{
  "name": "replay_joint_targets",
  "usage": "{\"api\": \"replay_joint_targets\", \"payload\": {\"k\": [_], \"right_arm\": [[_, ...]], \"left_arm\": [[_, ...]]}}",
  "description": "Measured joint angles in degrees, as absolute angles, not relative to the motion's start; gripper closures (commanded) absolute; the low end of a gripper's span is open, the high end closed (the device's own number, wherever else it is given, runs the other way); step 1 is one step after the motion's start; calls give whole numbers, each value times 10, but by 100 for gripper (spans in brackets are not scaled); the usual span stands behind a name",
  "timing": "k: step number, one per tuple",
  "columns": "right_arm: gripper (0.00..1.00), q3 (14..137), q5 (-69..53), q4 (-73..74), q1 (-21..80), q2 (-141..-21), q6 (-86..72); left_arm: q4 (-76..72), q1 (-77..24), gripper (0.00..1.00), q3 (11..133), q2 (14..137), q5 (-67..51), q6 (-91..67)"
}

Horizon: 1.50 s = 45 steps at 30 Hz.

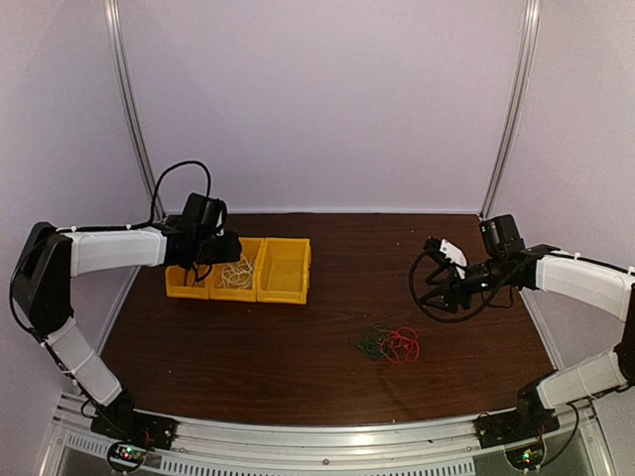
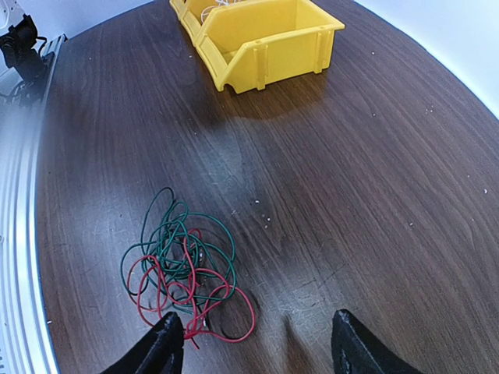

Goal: Untangle the cables

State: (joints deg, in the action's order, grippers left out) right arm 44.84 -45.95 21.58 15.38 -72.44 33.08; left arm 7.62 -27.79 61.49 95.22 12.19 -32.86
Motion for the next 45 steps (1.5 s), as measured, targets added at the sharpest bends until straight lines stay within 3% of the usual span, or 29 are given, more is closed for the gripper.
{"api": "replay_joint_targets", "payload": {"k": [11,14,23,29,39,45], "right_arm": [[36,449,-460,217,154,-726,331],[40,449,-460,219,157,-729,333],[47,497,-428,265,242,-818,361],[49,519,-423,305,268,-875,373],[45,523,-438,354,273,-875,404],[58,524,-439,363,276,-879,408]], "left_arm": [[166,-278,49,615,886,103,-287],[181,-279,49,615,862,82,-267],[66,-387,48,584,740,-65,-180],[1,-453,49,555,756,-122,-162],[-17,-461,49,529,792,-132,-162],[-30,-461,49,529,797,-132,-163]]}}
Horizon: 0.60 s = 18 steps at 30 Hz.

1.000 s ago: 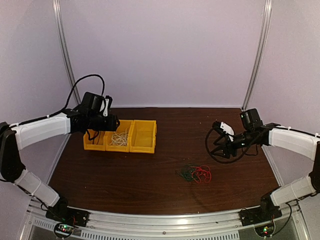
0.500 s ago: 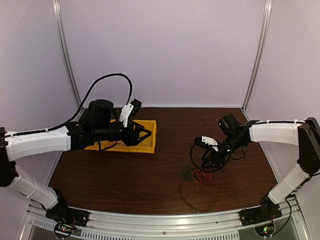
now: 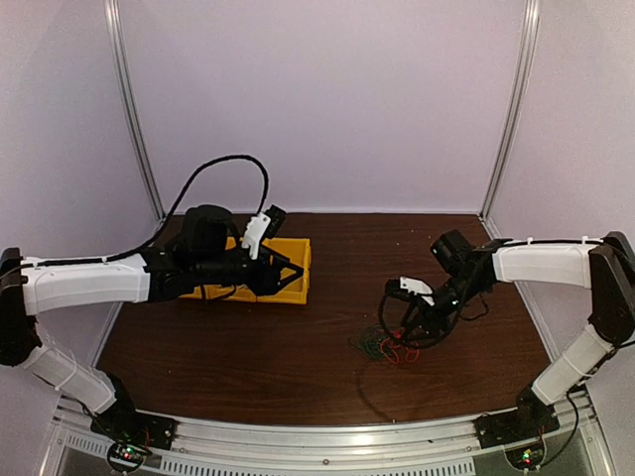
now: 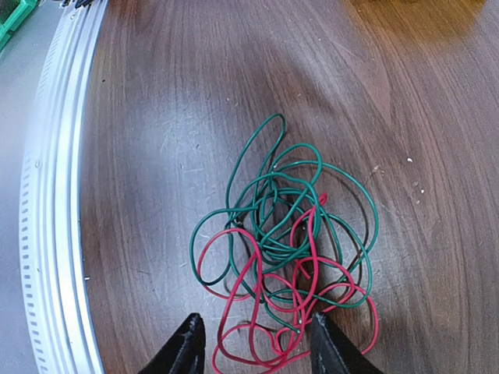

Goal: Untangle the cables

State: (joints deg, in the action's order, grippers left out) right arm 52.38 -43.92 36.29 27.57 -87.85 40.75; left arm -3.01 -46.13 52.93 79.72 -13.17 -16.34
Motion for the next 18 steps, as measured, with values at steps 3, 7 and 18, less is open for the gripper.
{"api": "replay_joint_targets", "payload": {"k": [3,7,18], "right_arm": [[68,524,-436,363,278,-884,406],[89,524,-434,362,279,-885,405],[100,603,-466,405,279,-885,403]], "left_arm": [[-35,-461,49,529,804,-132,-165],[-39,-461,49,529,813,-133,-168],[-232,-531,46,482,877,-159,-164]]}}
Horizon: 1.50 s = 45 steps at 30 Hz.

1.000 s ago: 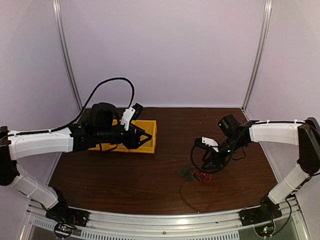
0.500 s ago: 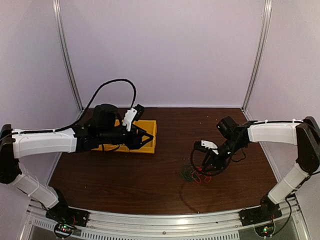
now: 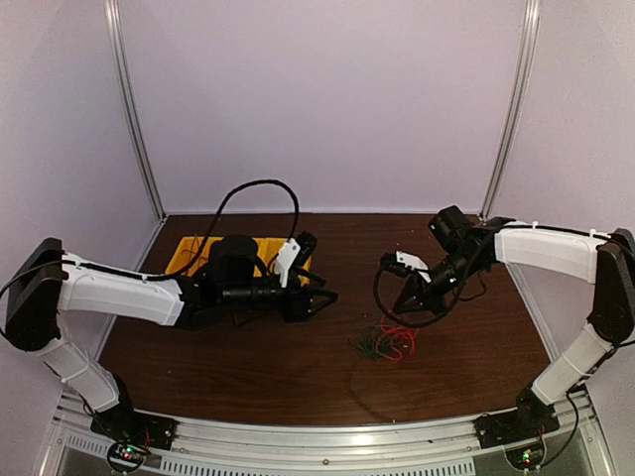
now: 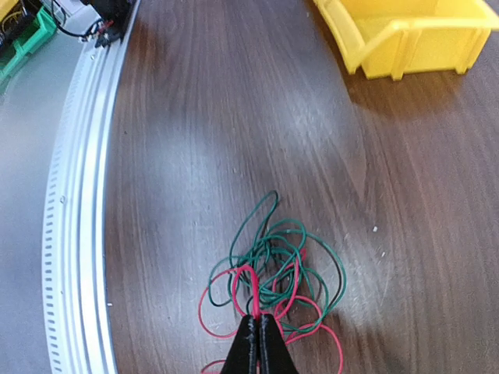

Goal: Untangle the cables

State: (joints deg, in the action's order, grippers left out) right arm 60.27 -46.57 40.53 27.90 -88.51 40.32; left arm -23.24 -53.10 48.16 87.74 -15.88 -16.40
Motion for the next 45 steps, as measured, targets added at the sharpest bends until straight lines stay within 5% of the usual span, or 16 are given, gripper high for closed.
{"api": "replay_joint_targets", "payload": {"k": [8,11,15,20,29,41,45], "right_arm": [[100,748,-539,489,279,-885,403],[100,780,-566,509,280,-882,399],[100,818,-593,523,280,-870,383],[100,910,-621,557,276,-866,377],[100,1093,-712,516,193,-850,311],[100,1092,-824,127,119,-814,-49],[100,1031,-840,-88,111,-814,-216]], "left_arm": [[-439,-609,46,526,1034,-169,-168],[-519,-621,58,566,1091,-169,-181],[-599,-623,87,636,1180,-153,-198],[-618,-622,97,704,1274,-113,-206],[-580,-621,100,717,1335,-100,-225],[-577,-619,100,646,1326,-88,-242],[-584,-618,86,606,1295,-78,-252]]}}
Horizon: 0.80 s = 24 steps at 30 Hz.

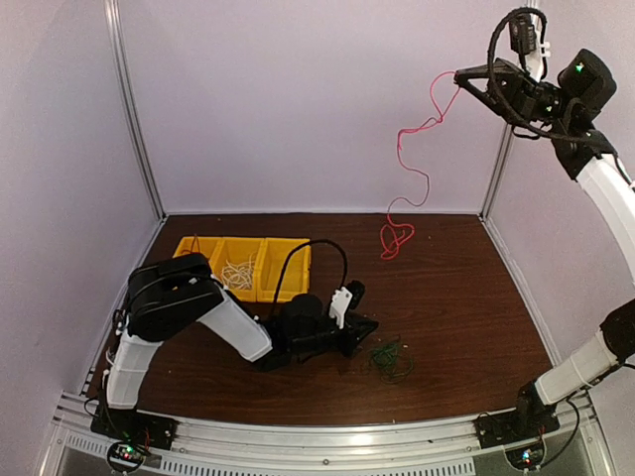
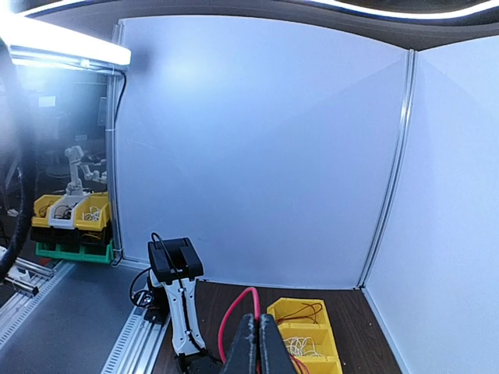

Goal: Untangle the cables

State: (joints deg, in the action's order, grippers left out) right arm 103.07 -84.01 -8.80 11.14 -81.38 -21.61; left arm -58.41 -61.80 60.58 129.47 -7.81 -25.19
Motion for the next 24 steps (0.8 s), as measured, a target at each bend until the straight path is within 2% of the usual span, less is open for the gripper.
{"api": "replay_joint_targets", "payload": {"k": [5,8,15,24], "right_arm": [[100,930,-839,-225,108,-814,-320],[100,868,-836,-245,107,-813,-332],[100,802,-809,-185,106,-804,-276],[100,766,-791,-75,120,-774,-175]], "left_arm": [[-591,-617,61,531,1200,-53,-267],[-594,-616,53,496,1128,-35,-273],[-584,-616,49,501,1053,-38,-249],[-547,-603,48,625,1139,-80,-224]]}}
